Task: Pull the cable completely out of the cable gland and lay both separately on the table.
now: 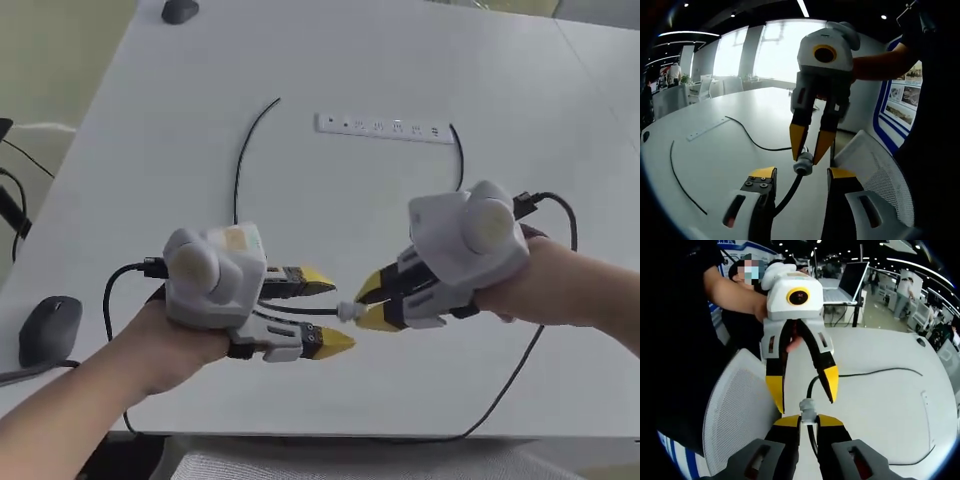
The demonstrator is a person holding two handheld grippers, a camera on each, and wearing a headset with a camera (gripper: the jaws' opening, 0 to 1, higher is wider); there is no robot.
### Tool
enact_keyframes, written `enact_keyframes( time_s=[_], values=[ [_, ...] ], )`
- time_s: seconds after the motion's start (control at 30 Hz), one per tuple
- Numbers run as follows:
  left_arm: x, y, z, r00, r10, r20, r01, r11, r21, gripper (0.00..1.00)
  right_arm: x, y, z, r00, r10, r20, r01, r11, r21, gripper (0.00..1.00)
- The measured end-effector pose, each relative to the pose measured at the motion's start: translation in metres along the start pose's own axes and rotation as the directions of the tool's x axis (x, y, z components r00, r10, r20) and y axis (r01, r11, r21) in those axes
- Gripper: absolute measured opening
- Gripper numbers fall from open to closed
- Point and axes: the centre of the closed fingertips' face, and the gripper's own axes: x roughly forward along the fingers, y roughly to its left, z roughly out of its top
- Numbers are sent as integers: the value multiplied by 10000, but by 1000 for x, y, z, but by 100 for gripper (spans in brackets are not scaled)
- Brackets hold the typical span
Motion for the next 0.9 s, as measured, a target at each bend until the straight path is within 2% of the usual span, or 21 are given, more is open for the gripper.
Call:
enact_keyframes(
  time_s=[0.07,0.23,0.37,0.8,0.9],
  values=[
    [1,-2,-1,9999,-133,-28,133,9998,128,32,0,1,0,10000,51,-26,-51,10000,22,6],
    [2,-7,2,9992,-376,131,372,9989,279,21,-1,2,-1,10000,21,28,-21,9998,-212,7],
    [2,-9,2,9988,-493,58,491,9981,359,21,-1,4,-2,9999,77,78,-74,9994,-334,7],
    [3,-7,5,9981,-566,242,556,9976,413,16,-4,3,-2,9986,58,528,-21,9976,-699,7],
    [4,-7,6,9977,-607,286,598,9977,317,16,-5,4,-3,9983,-8,580,65,9951,-991,7]
  ],
)
